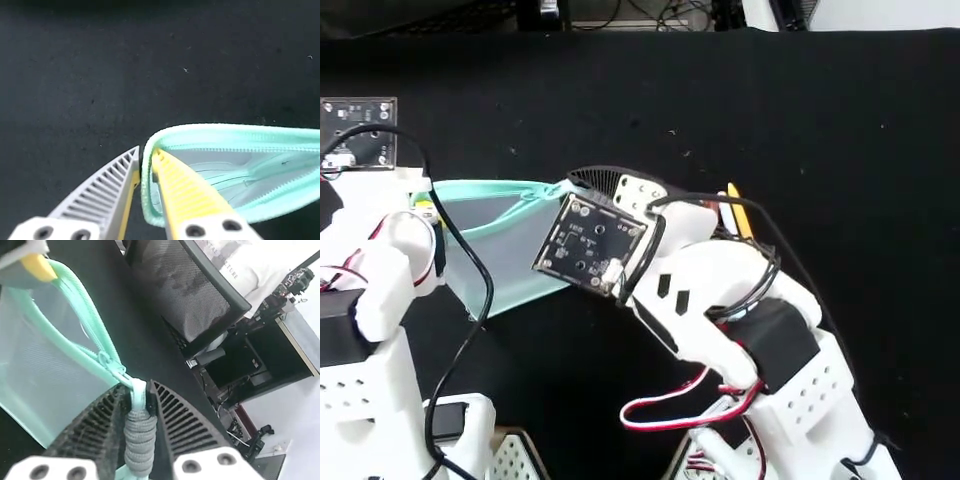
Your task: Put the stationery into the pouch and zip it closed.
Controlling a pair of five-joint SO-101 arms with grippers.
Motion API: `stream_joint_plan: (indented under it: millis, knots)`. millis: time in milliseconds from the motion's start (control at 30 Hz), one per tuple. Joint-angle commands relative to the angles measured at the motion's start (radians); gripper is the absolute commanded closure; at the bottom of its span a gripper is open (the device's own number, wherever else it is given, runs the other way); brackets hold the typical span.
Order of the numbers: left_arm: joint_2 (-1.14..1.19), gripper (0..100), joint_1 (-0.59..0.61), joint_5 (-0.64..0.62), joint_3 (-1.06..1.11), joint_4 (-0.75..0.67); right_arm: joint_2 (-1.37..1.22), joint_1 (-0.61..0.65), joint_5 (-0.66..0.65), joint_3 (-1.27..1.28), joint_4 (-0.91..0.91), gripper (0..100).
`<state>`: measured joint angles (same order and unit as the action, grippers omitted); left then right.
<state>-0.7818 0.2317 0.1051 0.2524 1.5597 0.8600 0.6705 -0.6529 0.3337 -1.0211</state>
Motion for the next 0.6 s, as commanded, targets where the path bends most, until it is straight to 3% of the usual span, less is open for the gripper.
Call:
stream_joint_plan:
  millis: [0,67,400,567]
  knots:
    - [0.021,97,0.036,-0.057,0.088,0.006,0.016,0.006,0.052,-0.028,0.006,84.3]
    - [0.021,97,0.035,-0.069,0.088,0.006,0.018,0.005,0.100,-0.030,0.012,79.9]
    - [0.021,97,0.035,-0.069,0.091,0.005,0.018,-0.006,0.255,-0.116,0.009,79.7]
    - [0.021,97,0.035,-0.069,0.094,0.005,0.005,-0.245,0.321,-0.054,0.002,79.8]
